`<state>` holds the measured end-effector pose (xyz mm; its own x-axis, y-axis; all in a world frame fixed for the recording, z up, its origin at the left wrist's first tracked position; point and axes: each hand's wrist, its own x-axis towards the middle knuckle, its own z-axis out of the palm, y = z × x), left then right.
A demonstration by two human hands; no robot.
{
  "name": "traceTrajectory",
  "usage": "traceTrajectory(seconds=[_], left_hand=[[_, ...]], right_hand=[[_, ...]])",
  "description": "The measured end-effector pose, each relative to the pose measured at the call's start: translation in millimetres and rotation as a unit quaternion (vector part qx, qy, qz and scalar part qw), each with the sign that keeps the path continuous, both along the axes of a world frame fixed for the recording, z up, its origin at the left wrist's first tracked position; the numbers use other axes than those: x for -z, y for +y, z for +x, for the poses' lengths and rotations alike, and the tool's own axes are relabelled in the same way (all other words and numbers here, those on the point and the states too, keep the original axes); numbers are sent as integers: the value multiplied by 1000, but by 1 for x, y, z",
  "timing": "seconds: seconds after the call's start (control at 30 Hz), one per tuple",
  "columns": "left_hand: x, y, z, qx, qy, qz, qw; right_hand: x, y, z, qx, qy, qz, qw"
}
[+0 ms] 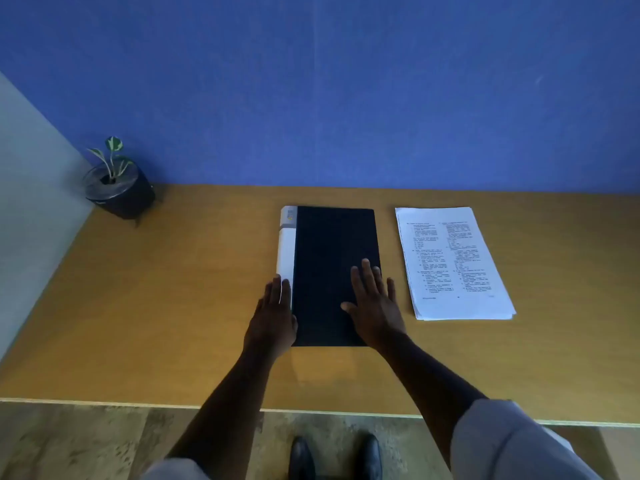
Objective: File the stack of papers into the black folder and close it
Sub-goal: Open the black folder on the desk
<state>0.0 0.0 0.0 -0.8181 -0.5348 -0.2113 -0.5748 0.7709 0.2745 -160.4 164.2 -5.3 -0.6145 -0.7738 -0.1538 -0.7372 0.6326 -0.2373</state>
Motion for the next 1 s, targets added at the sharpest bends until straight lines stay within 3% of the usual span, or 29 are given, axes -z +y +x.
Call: traceTrajectory(seconds=[0.2,0.77,1.0], left_hand=[[16,10,-1,3,-24,3,1000],[28,8,7,27,-38,50,998],[29,4,11,42,-15,90,995]], right_hand=[[12,10,6,35,-43,50,997],[22,14,8,38,-66,51,996],[12,4,2,213,-155,-73,962]])
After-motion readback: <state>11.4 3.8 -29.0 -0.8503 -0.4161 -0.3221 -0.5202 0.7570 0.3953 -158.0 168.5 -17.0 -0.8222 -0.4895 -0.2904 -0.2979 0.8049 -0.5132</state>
